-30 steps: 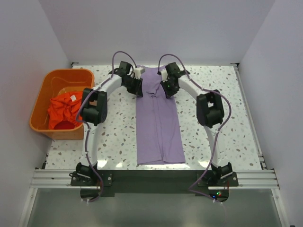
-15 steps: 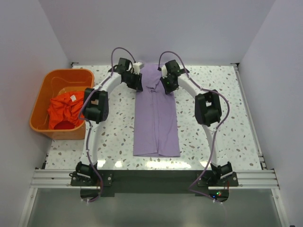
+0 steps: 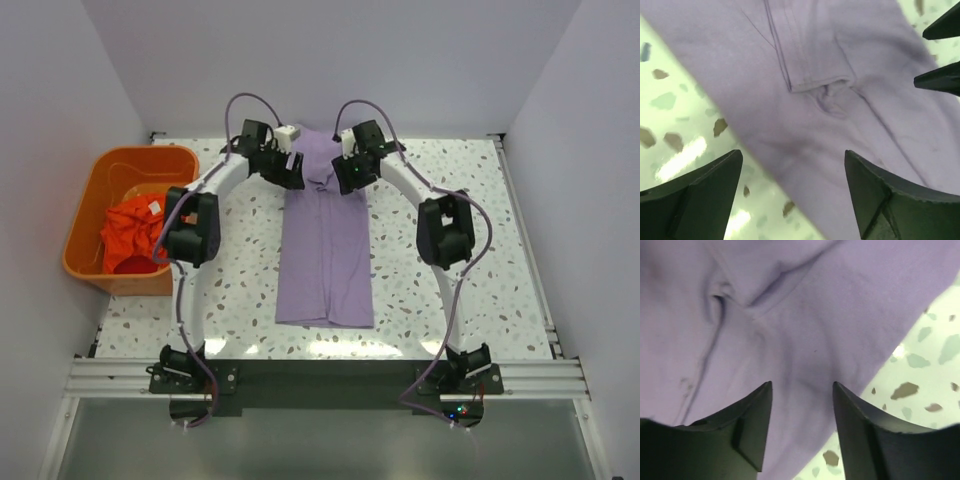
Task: Fold and stack the t-shirts
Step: Fold the tshirt
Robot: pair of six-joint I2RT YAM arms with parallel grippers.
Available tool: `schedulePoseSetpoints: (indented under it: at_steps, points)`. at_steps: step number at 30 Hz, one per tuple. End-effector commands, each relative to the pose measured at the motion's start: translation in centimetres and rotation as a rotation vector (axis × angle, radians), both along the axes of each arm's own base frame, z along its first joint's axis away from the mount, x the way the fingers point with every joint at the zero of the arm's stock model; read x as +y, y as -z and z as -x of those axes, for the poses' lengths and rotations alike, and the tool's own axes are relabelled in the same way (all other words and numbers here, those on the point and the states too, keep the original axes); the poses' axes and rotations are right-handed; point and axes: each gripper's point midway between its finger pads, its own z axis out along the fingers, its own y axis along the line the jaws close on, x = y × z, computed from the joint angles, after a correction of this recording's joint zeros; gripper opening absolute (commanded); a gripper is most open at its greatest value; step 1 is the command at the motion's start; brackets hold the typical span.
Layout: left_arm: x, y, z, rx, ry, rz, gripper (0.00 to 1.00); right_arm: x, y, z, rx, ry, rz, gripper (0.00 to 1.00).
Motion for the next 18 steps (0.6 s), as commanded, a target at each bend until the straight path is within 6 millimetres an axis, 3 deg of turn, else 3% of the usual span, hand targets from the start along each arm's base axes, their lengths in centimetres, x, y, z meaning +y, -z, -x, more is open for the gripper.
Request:
schedulePoseSetpoints:
  at_steps: [1, 2, 3, 4, 5, 6, 7, 8, 9, 10, 11, 12, 13, 14, 15, 16, 17, 18]
  points:
    - [0.7, -14.1, -1.3, -0.393, 0.016, 0.051, 0.90, 1.2, -15.2, -0.8, -0.309, -0.065, -0.154, 0.58]
    - [1.1, -18.1, -0.4, -0.481, 0.018, 0.060, 0.96, 1.1, -19.1, -0.1, -0.384, -0.084, -0.181, 0.60]
    - [1.3, -20.0, 0.0, -0.547, 0.023, 0.063, 1.00, 1.0, -20.5, 0.4, -0.417, -0.107, -0.179, 0.60]
    - [1.7, -19.7, 1.1, -0.559, 0.034, 0.043, 1.00, 0.9, -20.8, 1.3, -0.421, -0.120, -0.175, 0.61]
    - [2.0, -23.6, 2.6, -0.656, 0.044, 0.049, 1.00, 0.5, -24.1, 2.6, -0.479, -0.139, -0.193, 0.63]
    - [2.1, -22.9, 4.0, -0.670, 0.085, 0.034, 1.00, 0.3, -24.0, 3.6, -0.479, -0.165, -0.179, 0.65]
    - [2.4, -23.6, 5.0, -0.698, 0.090, 0.030, 1.00, 0.1, -24.9, 4.7, -0.493, -0.185, -0.184, 0.66]
    - [2.9, -26.7, 6.9, -0.781, 0.086, 0.037, 1.00, 0.0, -25.7, 5.7, -0.506, -0.206, -0.192, 0.78]
    - [3.3, -28.1, 7.5, -0.845, 0.067, 0.039, 1.00, -0.3, -28.5, 7.6, -0.565, -0.243, -0.211, 0.89]
    - [3.6, -26.6, 8.7, -0.843, 0.068, 0.031, 1.00, -0.3, -27.6, 8.8, -0.547, -0.276, -0.211, 0.98]
    - [4.0, -28.6, 10.7, -0.910, 0.077, 0.029, 1.00, -0.2, -27.7, 9.9, -0.557, -0.317, -0.216, 0.99]
    - [4.1, -28.4, 11.7, -0.928, 0.101, 0.013, 1.00, 0.2, -28.2, 11.5, -0.580, -0.412, -0.227, 0.99]
    - [4.0, -26.8, 13.1, -0.933, 0.169, -0.017, 1.00, -0.1, -28.1, 13.3, -0.596, -0.450, -0.232, 0.99]
    - [4.0, -27.6, 14.8, -0.966, 0.209, -0.026, 1.00, -0.1, -28.3, 14.7, -0.612, -0.486, -0.248, 0.99]
    - [3.9, -25.9, 16.3, -0.916, 0.270, -0.038, 1.00, -0.1, -28.2, 16.0, -0.627, -0.541, -0.247, 0.99]
    - [3.2, -24.7, 18.1, -0.916, 0.379, -0.040, 1.00, 0.0, -28.2, 18.8, -0.640, -0.624, -0.283, 0.99]
    - [3.0, -24.5, 19.8, -0.913, 0.440, -0.034, 1.00, 0.0, -27.5, 20.5, -0.625, -0.681, -0.288, 0.98]
    - [2.9, -22.0, 22.2, -0.813, 0.517, -0.024, 1.00, 0.1, -26.5, 21.5, -0.624, -0.726, -0.258, 0.99]
